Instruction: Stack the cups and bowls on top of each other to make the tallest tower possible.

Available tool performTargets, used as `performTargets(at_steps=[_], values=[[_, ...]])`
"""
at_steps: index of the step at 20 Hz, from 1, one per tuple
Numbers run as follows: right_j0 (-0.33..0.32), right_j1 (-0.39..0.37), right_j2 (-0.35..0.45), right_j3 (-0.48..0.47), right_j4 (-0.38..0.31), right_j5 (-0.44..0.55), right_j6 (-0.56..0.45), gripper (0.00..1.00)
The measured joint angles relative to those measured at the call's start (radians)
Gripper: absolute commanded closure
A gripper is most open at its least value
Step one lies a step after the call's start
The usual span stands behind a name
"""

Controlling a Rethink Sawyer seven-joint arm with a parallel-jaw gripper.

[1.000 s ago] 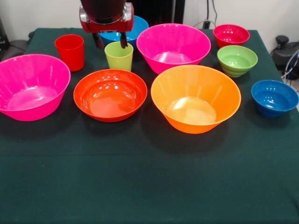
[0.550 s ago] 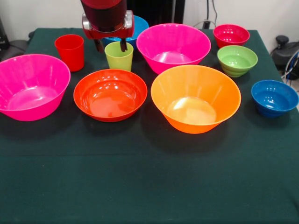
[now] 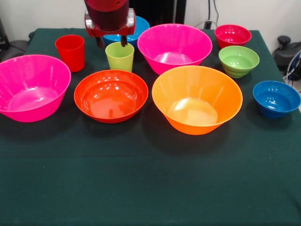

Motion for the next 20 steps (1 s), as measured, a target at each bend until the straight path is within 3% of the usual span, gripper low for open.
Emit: performTargets(at_steps=[20], values=[[0.002,0.005,0.0,-0.004,-0.032,0.016,0.0,0.0]])
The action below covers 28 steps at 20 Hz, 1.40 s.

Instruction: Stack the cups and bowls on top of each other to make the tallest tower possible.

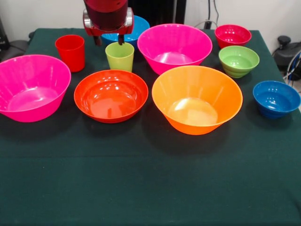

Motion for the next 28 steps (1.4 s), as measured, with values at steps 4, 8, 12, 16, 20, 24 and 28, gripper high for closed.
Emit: performTargets(at_steps=[4,8,12,16,20,24,28], values=[[0.0,0.02,0.0,-0.01,0.0,0.0,0.0,0.0],[0.0,0.043,0.0,-0.023,0.0,0.0,0.0,0.0],[0.002,0.067,0.0,-0.036,-0.003,0.0,0.0,0.0],[0.011,0.086,0.0,-0.055,-0.032,0.0,0.0,0.0],[0.029,0.095,0.0,-0.07,-0.068,0.007,0.0,0.0],[0.049,0.097,-0.001,-0.083,-0.086,0.024,0.0,0.0],[0.061,0.097,-0.001,-0.087,-0.088,0.035,0.0,0.0]])
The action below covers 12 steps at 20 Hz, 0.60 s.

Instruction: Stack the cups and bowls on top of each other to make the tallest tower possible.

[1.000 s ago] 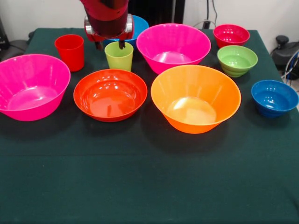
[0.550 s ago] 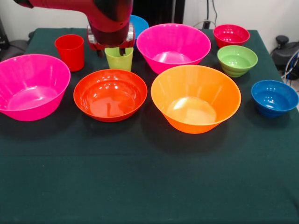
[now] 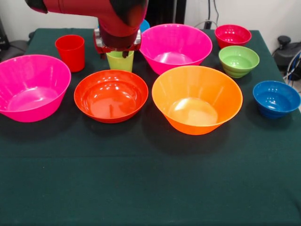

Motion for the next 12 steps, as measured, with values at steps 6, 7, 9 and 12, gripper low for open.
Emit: performTargets(at_steps=[6,7,9,12], values=[[0.015,0.0,0.0,0.0,0.0,0.005,0.0,0.0],[0.017,0.0,0.0,0.0,0.0,0.005,0.0,0.0],[0.022,0.0,0.0,0.001,0.0,0.005,0.0,0.0],[0.033,-0.001,0.0,0.004,0.0,0.005,0.0,0.0]])
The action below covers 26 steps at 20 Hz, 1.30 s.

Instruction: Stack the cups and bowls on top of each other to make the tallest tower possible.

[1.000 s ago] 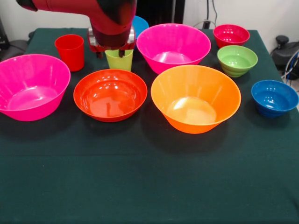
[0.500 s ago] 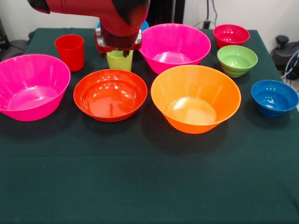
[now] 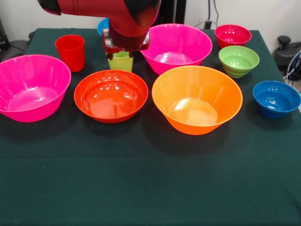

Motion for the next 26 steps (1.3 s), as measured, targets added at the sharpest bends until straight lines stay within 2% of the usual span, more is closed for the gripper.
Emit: performTargets(at_steps=[6,10,19,26], values=[[0.025,-0.013,0.001,0.019,0.003,0.0,0.0,0.0],[0.02,-0.03,0.002,0.031,0.003,0.006,0.0,0.0],[-0.043,-0.035,0.001,0.027,0.001,0.049,0.0,0.0],[-0.079,-0.002,0.001,0.008,0.001,0.078,0.0,0.0]])
